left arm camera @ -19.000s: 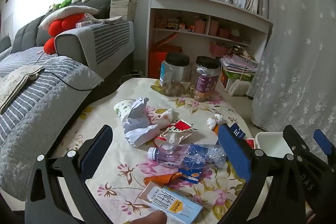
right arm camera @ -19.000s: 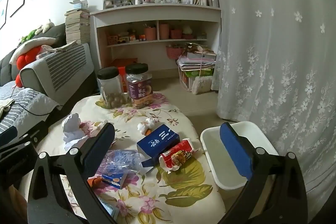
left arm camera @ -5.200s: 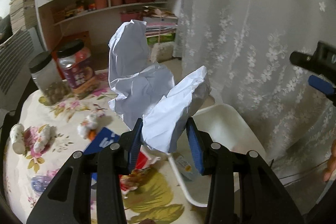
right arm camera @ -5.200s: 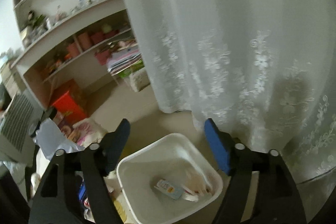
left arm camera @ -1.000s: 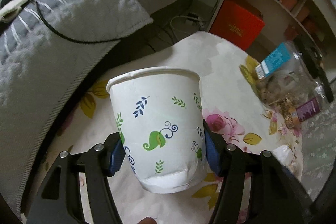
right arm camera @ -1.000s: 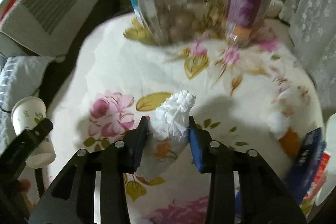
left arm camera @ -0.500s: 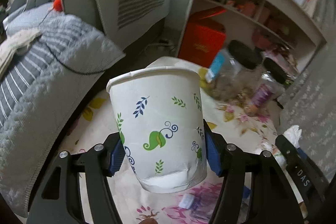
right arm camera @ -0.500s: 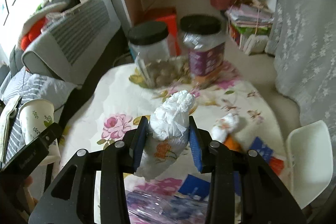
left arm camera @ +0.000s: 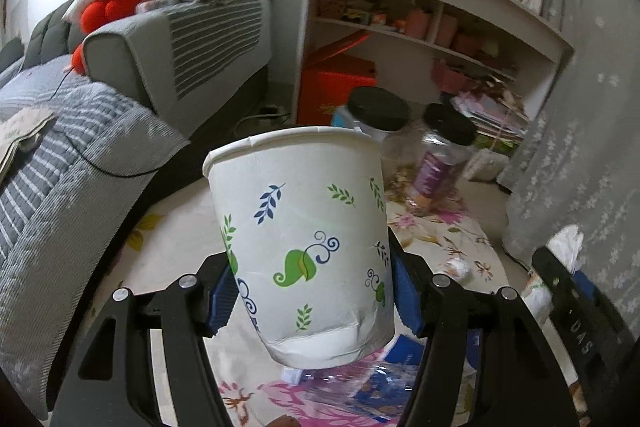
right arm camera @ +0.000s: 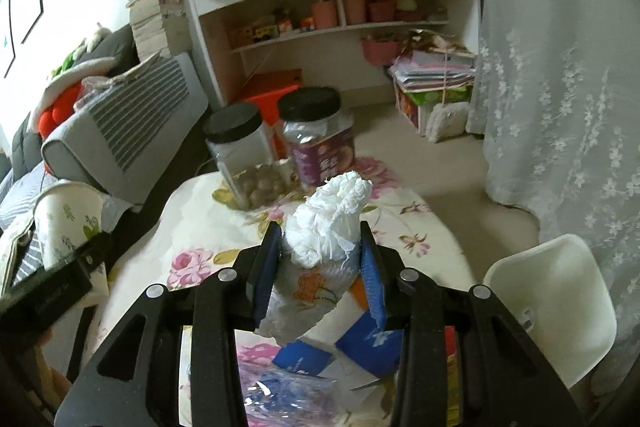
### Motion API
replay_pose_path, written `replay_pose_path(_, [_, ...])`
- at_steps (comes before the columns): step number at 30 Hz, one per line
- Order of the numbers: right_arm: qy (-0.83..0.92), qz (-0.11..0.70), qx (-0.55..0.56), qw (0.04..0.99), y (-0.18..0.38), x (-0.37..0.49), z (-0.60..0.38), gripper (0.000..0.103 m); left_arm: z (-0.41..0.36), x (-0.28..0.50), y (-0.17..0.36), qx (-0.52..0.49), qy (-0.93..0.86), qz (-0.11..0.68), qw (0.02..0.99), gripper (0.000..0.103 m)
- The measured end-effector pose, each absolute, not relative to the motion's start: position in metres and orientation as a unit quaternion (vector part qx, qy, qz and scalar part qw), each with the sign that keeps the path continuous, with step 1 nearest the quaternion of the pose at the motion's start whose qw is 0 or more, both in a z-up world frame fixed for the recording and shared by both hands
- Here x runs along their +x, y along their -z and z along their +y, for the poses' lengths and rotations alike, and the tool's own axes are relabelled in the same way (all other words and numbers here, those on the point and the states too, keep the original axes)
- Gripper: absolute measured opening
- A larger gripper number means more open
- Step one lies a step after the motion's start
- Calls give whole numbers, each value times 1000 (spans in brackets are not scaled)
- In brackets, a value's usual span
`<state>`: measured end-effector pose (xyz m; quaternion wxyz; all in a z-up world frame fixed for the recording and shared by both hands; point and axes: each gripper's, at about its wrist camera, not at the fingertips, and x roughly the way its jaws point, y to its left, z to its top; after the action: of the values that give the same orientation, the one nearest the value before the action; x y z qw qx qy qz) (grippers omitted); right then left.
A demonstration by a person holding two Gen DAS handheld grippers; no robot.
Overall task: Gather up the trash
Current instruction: 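Grasp a white tissue with the right tool while the left tool holds the cup, move toward bin, then open the right tool over the white bin while the left tool releases the cup there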
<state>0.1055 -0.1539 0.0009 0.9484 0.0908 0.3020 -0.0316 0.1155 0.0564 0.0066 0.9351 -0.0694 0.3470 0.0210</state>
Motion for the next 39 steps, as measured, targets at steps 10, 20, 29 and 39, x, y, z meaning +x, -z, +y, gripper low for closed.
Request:
replay_pose_path(10, [75,295,106,947,-11,89,-212,37,-6,107,-9,-39,23,338,940,63])
replay_pose_path(20, [121,292,132,939,-19,64,-276,37,-73,96,-5,-10,68,339,938,63])
replay_pose_path(29, [167,290,153,930,-25,40,-335,37,-129,80,3,21,112,339,934,63])
replay_pose_path(39, [230,271,196,914,-32,7,-396,57,-191,63,11,40,168,349,921,63])
